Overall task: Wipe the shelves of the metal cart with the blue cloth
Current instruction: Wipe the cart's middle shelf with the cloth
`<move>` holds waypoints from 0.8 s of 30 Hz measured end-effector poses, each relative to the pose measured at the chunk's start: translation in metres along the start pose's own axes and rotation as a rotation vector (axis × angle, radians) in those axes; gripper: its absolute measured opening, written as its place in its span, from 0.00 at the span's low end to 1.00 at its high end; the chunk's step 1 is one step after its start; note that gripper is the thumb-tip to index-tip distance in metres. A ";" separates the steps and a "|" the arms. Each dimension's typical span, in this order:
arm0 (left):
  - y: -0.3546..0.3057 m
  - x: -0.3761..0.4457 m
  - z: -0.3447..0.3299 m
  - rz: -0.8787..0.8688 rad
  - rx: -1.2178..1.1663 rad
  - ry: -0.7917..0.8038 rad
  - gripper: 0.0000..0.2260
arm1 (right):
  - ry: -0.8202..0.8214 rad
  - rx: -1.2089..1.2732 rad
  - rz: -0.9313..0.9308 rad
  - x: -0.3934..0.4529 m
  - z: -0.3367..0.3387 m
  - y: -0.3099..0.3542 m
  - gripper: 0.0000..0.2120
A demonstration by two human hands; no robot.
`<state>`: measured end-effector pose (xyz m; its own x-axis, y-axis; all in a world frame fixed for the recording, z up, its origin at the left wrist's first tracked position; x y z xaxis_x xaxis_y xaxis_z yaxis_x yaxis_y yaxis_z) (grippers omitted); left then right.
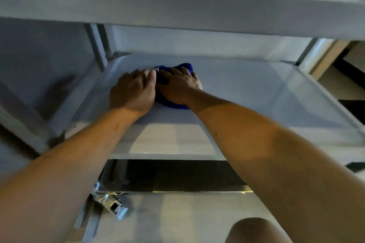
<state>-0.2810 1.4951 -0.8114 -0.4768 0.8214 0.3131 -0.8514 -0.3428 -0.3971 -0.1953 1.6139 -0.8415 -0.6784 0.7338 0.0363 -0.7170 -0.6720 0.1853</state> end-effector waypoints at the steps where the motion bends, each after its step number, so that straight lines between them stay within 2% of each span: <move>1: -0.016 0.001 -0.008 -0.034 0.012 0.014 0.26 | -0.013 0.001 -0.055 -0.004 0.004 -0.027 0.34; 6: -0.090 0.002 -0.045 -0.166 0.025 0.071 0.21 | -0.073 -0.007 -0.327 -0.045 0.034 -0.171 0.34; 9: -0.130 0.000 -0.066 -0.243 0.023 0.104 0.22 | -0.094 -0.003 -0.505 -0.094 0.054 -0.255 0.36; 13: -0.160 -0.003 -0.082 -0.274 0.015 0.172 0.24 | -0.120 -0.056 -0.706 -0.160 0.073 -0.316 0.36; 17: -0.163 -0.014 -0.078 -0.300 0.045 0.210 0.25 | -0.121 -0.082 -0.770 -0.178 0.072 -0.300 0.35; 24: -0.095 -0.026 -0.042 -0.166 0.149 0.249 0.28 | -0.058 -0.032 -0.527 -0.137 0.046 -0.172 0.37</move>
<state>-0.1783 1.5250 -0.8181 -0.2769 0.9513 0.1354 -0.9442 -0.2433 -0.2220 0.0281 1.6333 -0.8329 -0.2149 0.9766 0.0010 -0.9635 -0.2122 0.1631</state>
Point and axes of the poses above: each hand's wrist, its own x-axis towards the middle knuckle, its own z-axis out of the back of the hand, y = z × x, the point moved 6 cm from there along x, towards the middle knuckle, and after that the axes turned 3 degrees about x, right-handed, at the moved point
